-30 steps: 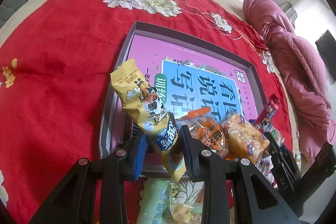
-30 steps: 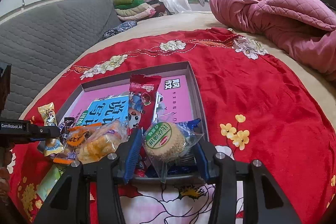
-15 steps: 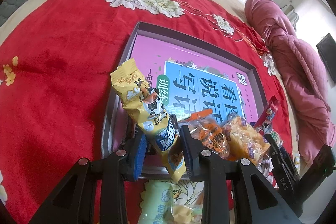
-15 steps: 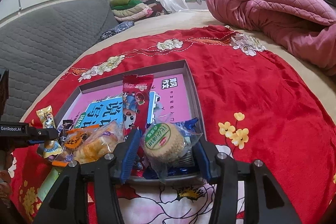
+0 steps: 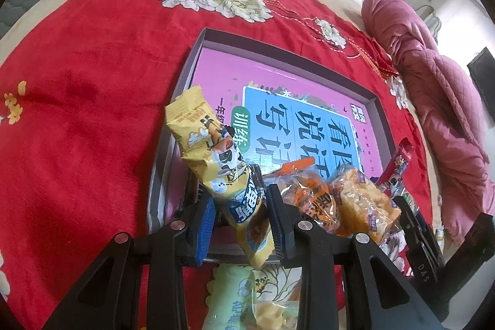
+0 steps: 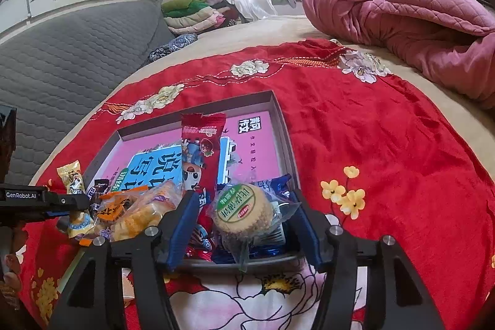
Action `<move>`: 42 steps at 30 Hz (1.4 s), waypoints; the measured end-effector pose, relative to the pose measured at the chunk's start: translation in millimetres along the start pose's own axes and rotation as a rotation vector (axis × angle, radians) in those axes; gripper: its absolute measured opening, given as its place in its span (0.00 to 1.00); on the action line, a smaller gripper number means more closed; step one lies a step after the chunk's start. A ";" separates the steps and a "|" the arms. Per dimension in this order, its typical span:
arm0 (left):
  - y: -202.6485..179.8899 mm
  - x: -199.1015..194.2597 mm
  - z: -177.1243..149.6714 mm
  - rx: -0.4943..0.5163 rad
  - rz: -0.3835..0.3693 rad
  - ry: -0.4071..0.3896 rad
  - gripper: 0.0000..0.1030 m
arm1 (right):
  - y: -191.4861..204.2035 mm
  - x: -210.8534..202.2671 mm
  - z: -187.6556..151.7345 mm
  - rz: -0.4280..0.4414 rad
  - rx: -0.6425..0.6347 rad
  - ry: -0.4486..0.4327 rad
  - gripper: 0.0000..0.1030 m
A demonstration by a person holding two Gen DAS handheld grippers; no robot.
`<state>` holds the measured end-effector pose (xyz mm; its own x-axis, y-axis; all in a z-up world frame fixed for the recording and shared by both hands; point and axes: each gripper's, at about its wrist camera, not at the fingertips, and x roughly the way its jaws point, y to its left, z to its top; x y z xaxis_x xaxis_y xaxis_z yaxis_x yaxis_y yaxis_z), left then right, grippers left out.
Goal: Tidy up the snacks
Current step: 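Lower the cookie packet and yellow bar into the box and open both grippers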
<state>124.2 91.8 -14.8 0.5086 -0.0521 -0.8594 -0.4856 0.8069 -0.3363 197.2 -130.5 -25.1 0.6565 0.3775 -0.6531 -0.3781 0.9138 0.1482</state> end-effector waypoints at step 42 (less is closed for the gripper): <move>-6.4 -24.9 -4.4 0.038 0.023 -0.038 0.50 | -4.6 -17.1 4.5 -0.044 0.010 -0.069 0.79</move>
<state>111.5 85.3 7.1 0.5247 -0.0117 -0.8512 -0.4705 0.8294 -0.3014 190.7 -140.5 -11.2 0.7158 0.3458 -0.6067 -0.3413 0.9312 0.1281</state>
